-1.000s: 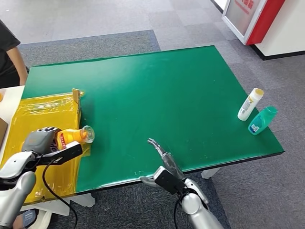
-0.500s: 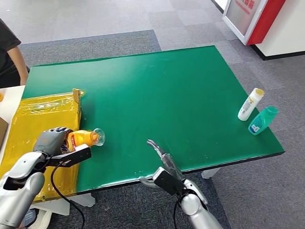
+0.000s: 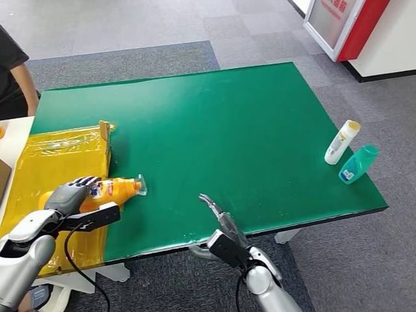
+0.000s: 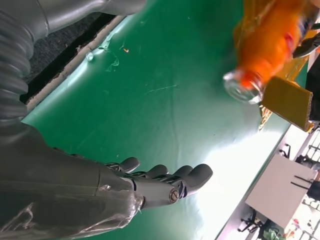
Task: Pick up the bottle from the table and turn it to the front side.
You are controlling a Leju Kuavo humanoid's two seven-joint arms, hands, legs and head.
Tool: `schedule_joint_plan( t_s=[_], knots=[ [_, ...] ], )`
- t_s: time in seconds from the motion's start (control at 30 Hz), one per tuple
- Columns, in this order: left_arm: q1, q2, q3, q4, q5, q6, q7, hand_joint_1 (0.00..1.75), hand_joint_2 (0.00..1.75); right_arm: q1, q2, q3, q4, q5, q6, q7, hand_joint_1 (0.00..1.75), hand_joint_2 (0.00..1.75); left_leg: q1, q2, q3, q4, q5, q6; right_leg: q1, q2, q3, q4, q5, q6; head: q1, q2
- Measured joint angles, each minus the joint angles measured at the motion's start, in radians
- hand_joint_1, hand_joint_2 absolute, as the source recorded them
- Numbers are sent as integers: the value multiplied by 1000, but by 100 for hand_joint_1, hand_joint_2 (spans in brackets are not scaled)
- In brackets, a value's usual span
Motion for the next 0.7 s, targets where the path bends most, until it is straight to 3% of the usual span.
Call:
schedule_joint_plan(
  t_s=[0.4,0.53,0.7],
  knots=[
    [33,4,25,-29,11,-14,67,0,175,3,-2,-2,2,-3,0,2,0,175,0,0,0,0,0,0,0,0,0,0,0,0,0,0],
    [107,-21,90,-144,65,35,67,0,175,21,-4,-6,-25,-6,-14,7,0,175,0,0,0,0,-1,0,0,0,0,0,0,0,0,0],
    [252,-106,196,-367,118,172,14,0,175,75,-4,-25,-109,-1,-18,21,0,175,-1,0,0,0,-3,1,-1,0,0,-1,-3,2,0,0]
  ],
)
